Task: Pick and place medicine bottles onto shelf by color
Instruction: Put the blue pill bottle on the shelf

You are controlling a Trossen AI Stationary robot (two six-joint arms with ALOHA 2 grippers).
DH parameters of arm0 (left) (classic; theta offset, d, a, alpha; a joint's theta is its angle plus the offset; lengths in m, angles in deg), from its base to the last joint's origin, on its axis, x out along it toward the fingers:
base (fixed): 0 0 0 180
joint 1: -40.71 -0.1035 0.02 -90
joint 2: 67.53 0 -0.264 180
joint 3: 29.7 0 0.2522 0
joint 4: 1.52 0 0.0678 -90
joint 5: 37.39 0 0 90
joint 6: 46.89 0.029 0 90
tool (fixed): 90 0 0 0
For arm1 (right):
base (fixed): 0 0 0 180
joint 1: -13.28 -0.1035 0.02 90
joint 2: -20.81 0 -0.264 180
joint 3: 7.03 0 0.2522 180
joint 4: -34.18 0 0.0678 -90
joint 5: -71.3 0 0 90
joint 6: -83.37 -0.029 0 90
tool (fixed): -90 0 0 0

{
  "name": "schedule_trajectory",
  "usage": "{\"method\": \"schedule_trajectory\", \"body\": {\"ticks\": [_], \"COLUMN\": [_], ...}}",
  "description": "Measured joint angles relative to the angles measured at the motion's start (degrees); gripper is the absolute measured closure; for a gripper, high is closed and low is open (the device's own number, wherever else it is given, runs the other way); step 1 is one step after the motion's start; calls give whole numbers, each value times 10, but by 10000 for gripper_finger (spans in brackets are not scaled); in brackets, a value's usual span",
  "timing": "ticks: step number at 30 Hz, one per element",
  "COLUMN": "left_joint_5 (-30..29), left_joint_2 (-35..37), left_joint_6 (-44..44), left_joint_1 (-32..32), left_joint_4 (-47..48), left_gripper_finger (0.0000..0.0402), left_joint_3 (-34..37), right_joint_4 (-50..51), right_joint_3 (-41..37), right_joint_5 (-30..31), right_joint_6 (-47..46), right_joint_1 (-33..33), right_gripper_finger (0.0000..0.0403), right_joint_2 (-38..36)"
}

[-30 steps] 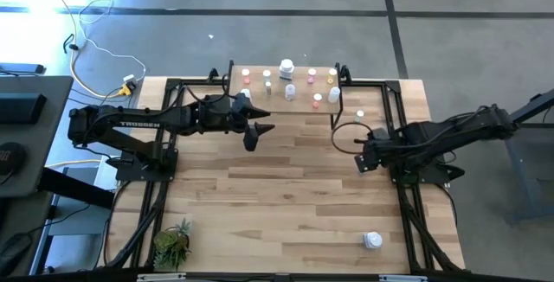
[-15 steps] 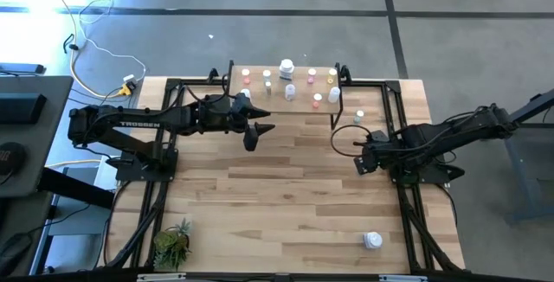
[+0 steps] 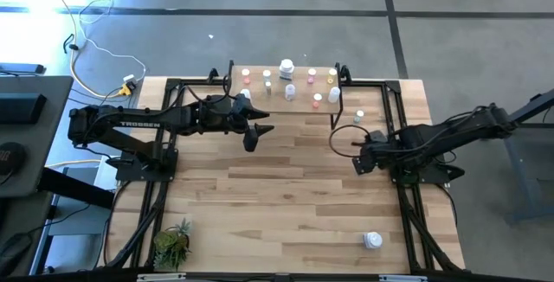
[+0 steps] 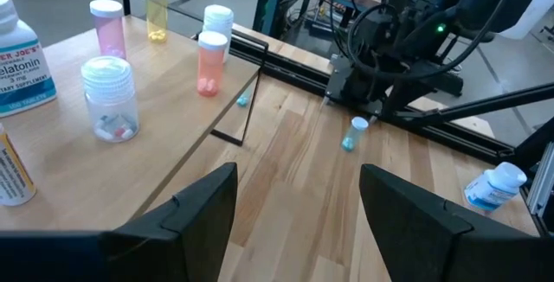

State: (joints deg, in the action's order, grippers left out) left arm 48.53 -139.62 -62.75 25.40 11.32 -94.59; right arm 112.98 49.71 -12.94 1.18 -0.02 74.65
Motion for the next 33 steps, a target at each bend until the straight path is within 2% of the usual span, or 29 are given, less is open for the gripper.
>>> {"method": "schedule_trajectory", "body": {"ticks": [17,33], "left_joint_5": [0,0], "left_joint_2": [0,0], "left_joint_6": [15,15], "left_joint_1": [0,0], "left_joint_4": [0,0], "left_gripper_finger": [167,167], "left_joint_3": [0,0], "right_joint_4": [2,-17], "right_joint_3": [0,0], "right_joint_5": [1,24], "right_joint_6": [-18,-61], "right_joint_1": [0,2], "right_gripper_finger": [192,196], "right_joint_2": [145,215]}}
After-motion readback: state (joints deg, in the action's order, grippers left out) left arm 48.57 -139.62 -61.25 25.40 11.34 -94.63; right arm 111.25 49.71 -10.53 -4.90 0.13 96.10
